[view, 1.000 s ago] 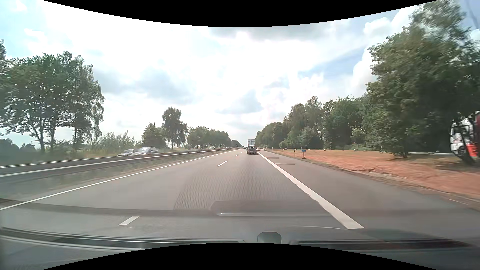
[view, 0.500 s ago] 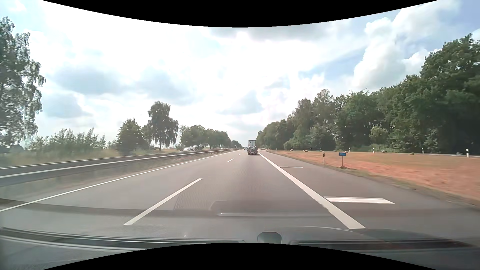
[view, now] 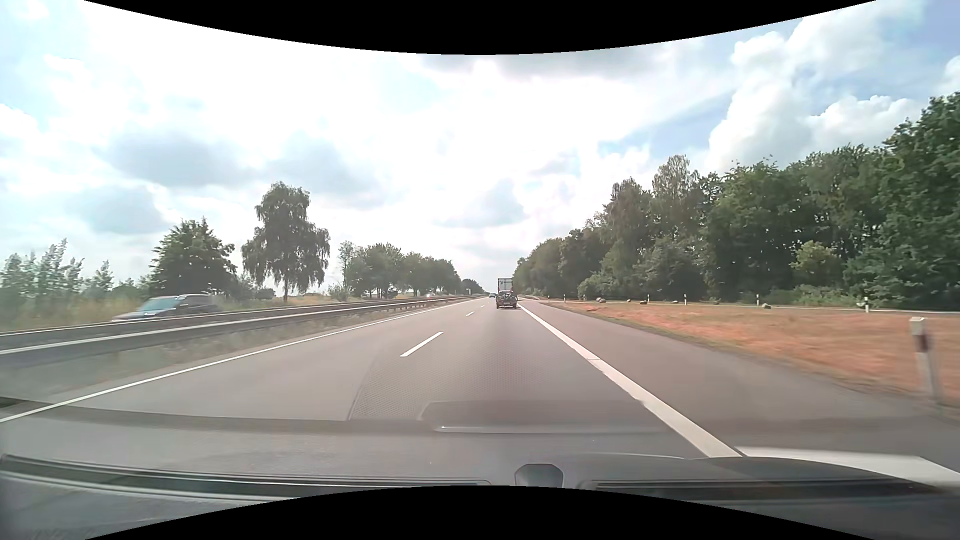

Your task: Follow the waypoints while adhering to traffic rules and regulations

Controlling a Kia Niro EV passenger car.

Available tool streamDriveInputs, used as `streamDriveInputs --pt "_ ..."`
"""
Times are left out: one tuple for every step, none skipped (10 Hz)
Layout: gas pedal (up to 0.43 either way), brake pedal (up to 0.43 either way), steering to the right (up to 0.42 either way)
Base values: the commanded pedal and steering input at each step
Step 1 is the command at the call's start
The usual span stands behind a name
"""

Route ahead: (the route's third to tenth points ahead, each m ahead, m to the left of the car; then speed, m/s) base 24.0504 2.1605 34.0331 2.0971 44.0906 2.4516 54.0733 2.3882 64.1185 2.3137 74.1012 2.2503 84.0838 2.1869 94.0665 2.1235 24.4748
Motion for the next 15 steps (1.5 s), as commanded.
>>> streamDriveInputs --pt "0.248 0.000 -0.003" --pt "0.248 0.000 -0.003" --pt "0.248 0.000 -0.003" --pt "0.260 0.000 -0.003" --pt "0.260 0.000 -0.003" --pt "0.260 0.000 -0.004" --pt "0.260 0.000 -0.003" --pt "0.260 0.000 -0.004" --pt "0.260 0.000 -0.003" --pt "0.260 0.000 -0.003" --pt "0.260 0.000 -0.003" --pt "0.260 0.000 -0.003" --pt "0.260 0.000 -0.003" --pt "0.260 0.000 -0.003" --pt "0.260 0.000 -0.003"
